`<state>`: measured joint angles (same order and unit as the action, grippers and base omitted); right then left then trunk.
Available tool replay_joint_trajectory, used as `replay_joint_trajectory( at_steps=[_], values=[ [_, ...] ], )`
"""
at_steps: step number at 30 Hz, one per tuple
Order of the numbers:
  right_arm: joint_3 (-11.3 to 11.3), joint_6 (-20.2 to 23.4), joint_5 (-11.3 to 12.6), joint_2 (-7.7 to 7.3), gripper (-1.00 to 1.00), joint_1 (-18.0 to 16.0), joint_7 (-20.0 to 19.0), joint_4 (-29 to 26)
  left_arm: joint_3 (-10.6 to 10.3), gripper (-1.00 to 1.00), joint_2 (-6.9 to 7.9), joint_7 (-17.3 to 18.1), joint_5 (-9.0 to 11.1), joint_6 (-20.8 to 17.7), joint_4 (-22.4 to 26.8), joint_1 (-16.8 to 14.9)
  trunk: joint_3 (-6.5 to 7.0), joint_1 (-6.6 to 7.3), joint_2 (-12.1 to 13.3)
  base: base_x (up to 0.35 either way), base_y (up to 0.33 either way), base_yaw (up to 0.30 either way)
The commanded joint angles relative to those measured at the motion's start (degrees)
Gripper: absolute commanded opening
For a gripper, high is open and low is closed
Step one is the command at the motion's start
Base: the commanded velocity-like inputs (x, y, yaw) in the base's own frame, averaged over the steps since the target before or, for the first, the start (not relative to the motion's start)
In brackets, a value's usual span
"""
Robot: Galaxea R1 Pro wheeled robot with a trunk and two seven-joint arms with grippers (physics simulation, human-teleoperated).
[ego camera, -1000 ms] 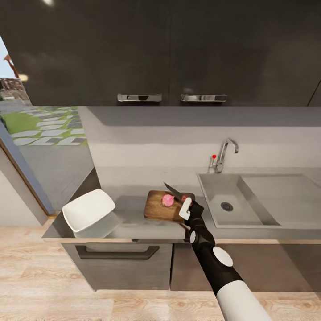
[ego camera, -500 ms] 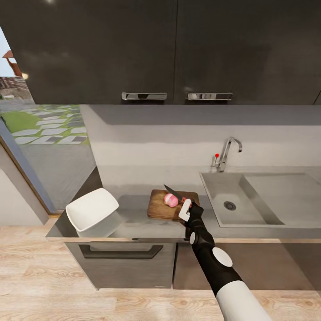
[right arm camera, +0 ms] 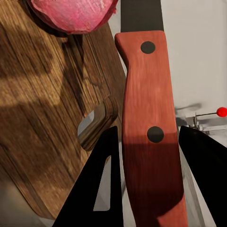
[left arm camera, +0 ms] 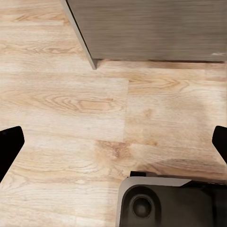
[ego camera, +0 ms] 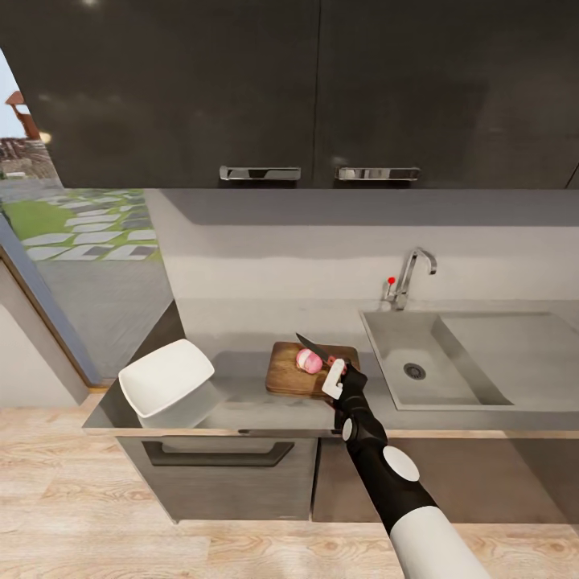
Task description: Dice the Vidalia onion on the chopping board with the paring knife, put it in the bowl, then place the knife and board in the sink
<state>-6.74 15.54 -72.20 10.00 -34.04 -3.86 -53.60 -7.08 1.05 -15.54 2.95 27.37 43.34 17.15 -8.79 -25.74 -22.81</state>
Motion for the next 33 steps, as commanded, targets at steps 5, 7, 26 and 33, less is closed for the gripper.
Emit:
replay_joint_trajectory(
  at_steps=[5,7,26,33],
  values=[
    [-0.1,0.4,-0.3,0.00,-1.00,0.0,-0.4,-0.1,-0.4,1.00,0.09,-0.5,0.3,0.1,0.1,0.0,-0.11,-0.04,-0.1,0.000,0.000,0.000],
    [-0.1,0.4,-0.3,0.00,-1.00,0.0,-0.4,-0.1,-0.4,1.00,0.09,-0.5,0.3,0.1,0.1,0.0,-0.11,-0.04,-0.1,0.000,0.000,0.000],
    [-0.1,0.4,-0.3,0.00,-1.00,0.0,-0.4,0.0,-0.4,1.00,0.09,-0.5,0.3,0.1,0.1,0.0,-0.11,-0.04,-0.1,0.000,0.000,0.000],
    [-0.1,0.4,-0.3,0.00,-1.00,0.0,-0.4,0.0,-0.4,1.00,0.09,-0.5,0.3,0.1,0.1,0.0,-0.11,-0.04,-0.1,0.000,0.000,0.000]
  ],
)
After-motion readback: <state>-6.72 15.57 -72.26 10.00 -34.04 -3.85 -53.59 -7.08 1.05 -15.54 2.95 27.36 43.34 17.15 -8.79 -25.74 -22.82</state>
